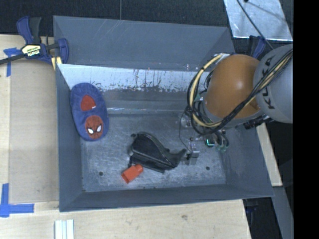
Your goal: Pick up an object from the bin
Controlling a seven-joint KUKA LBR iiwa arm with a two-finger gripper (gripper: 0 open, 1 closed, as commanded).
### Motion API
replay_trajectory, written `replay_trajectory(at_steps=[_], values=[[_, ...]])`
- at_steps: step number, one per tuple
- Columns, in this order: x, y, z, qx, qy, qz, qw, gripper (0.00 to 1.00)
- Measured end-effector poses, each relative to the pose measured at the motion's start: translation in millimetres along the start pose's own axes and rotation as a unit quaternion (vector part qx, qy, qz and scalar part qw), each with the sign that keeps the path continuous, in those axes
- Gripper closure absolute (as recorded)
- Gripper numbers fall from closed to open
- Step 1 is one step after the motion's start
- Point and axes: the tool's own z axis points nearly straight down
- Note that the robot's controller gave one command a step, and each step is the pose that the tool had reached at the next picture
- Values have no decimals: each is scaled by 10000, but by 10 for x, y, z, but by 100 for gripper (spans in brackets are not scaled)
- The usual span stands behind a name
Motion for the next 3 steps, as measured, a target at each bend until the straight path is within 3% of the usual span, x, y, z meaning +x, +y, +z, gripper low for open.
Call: replay_trajectory(at_steps=[1, 2, 3], values=[[-82, 60, 606, 21, 8, 597, 9982, 0], [82, 402, 614, 82, -5, 522, 9986, 0], [86, 420, 573, 58, 45, 527, 9986, 100]])
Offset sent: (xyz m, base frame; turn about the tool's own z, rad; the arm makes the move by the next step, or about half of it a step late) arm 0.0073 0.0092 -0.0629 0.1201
